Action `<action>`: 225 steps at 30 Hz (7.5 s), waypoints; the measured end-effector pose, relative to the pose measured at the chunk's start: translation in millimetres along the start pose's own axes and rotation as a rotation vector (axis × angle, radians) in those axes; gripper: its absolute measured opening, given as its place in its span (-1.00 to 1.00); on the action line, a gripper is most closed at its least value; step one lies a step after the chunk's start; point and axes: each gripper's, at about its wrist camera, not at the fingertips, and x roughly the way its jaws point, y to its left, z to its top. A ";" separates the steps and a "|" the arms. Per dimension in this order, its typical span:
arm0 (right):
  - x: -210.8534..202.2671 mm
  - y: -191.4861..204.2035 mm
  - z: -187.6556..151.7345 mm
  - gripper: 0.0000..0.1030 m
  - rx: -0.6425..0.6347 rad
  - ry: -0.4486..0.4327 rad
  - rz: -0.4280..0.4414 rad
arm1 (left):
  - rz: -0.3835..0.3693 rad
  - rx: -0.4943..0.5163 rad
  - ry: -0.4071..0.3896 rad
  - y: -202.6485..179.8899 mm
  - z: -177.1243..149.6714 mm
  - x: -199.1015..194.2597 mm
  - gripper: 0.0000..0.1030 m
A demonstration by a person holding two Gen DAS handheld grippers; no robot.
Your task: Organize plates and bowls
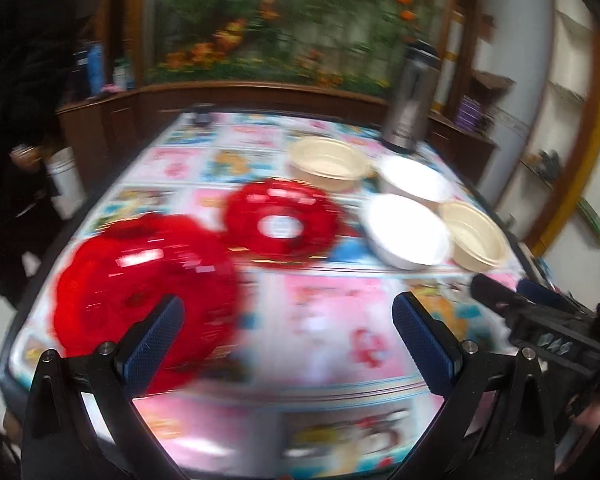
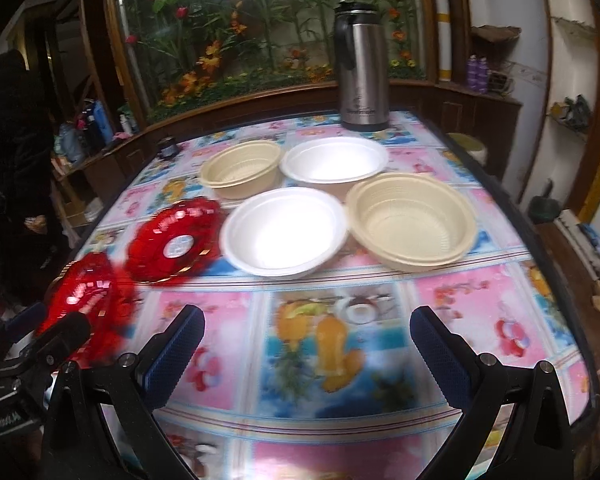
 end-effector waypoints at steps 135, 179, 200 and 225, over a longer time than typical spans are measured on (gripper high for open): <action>69.0 53.0 -19.8 0.92 0.276 0.056 0.484 | -0.008 -0.029 -0.023 31.5 5.9 18.7 0.60; 71.0 74.3 -0.8 0.95 0.263 0.103 0.529 | -0.036 -0.086 0.009 55.9 22.3 2.0 0.60; 87.6 51.0 15.3 0.95 0.344 0.236 0.525 | -0.099 -0.122 0.269 61.6 91.4 88.5 0.60; 202.8 54.4 42.9 0.35 0.485 0.416 0.476 | -0.035 -0.224 0.600 51.6 100.8 218.4 0.46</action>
